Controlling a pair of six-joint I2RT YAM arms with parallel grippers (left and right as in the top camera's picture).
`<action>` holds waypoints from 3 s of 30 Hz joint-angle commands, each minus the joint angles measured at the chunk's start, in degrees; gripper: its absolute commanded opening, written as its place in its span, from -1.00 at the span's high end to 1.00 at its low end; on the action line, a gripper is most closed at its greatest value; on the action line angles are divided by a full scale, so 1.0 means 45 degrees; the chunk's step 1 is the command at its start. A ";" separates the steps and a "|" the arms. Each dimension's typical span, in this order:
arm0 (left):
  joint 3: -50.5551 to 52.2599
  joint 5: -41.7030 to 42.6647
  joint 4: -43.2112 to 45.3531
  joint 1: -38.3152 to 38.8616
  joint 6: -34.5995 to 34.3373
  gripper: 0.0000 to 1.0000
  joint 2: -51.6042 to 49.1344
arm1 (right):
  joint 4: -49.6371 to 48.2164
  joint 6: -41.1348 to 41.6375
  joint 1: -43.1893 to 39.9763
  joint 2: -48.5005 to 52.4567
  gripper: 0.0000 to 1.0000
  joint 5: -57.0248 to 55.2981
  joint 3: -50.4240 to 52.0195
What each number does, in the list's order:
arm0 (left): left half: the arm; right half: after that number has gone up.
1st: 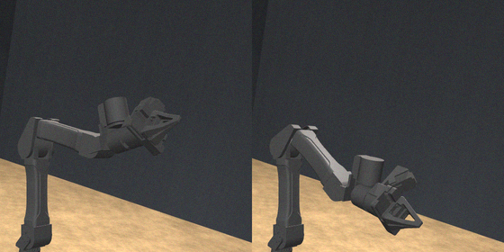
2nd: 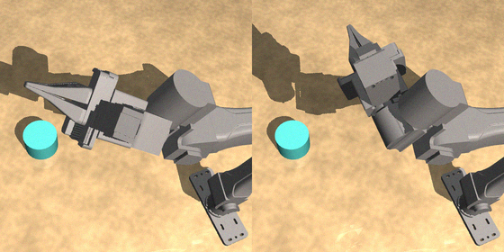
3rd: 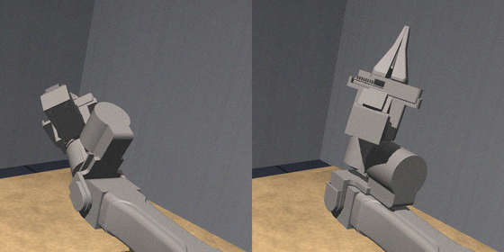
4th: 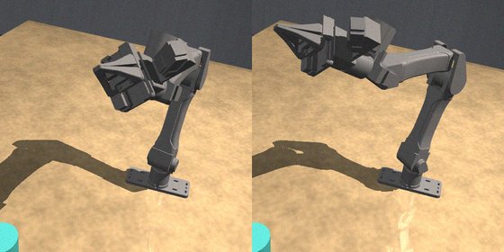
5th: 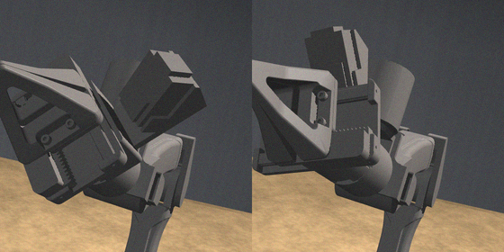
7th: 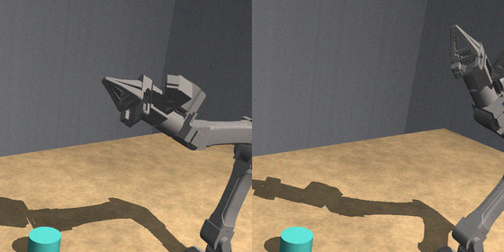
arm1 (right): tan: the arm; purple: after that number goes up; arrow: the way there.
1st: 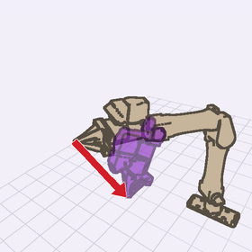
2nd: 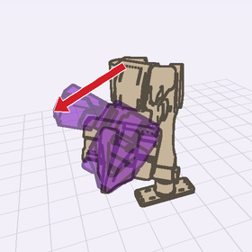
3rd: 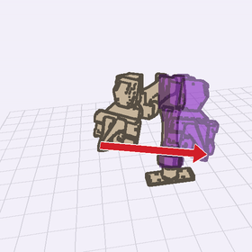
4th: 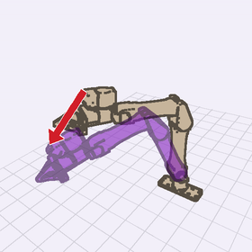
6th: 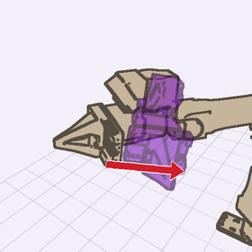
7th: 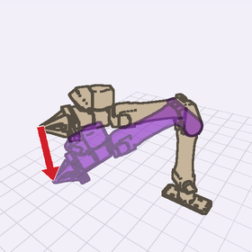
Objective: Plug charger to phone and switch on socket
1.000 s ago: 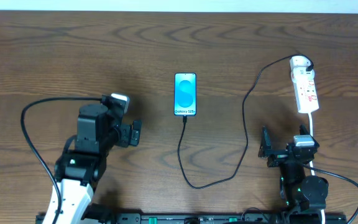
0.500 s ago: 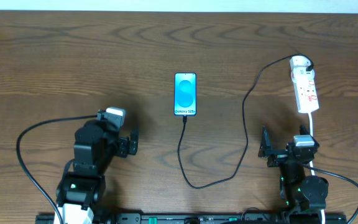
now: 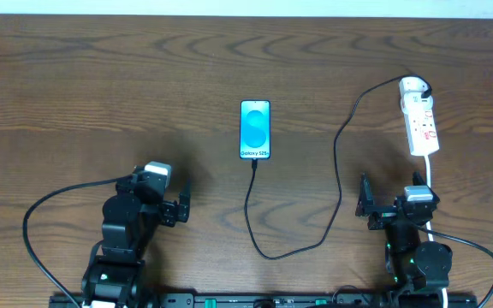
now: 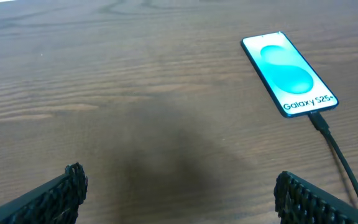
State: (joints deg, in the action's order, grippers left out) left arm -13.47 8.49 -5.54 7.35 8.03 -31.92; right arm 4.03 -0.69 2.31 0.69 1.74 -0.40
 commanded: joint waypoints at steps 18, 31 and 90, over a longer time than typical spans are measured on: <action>0.2055 -0.0024 0.0461 -0.0301 0.0053 -0.96 0.2890 | 0.0063 -0.0146 -0.0053 -0.0078 -0.98 -0.0024 0.0019; 0.2943 -0.0029 0.1205 -0.0350 -0.0272 -0.96 0.4255 | 0.0058 -0.0151 -0.0049 -0.0078 -0.98 -0.0024 0.0019; 0.2943 -0.1962 0.0282 -0.0631 -0.1379 -0.95 0.7082 | 0.0058 -0.0151 -0.0049 -0.0078 -0.99 -0.0024 0.0019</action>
State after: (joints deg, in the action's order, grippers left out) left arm -1.21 2.17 -1.93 4.86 1.32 -0.62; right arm 4.03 -0.69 2.31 0.69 1.72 -0.40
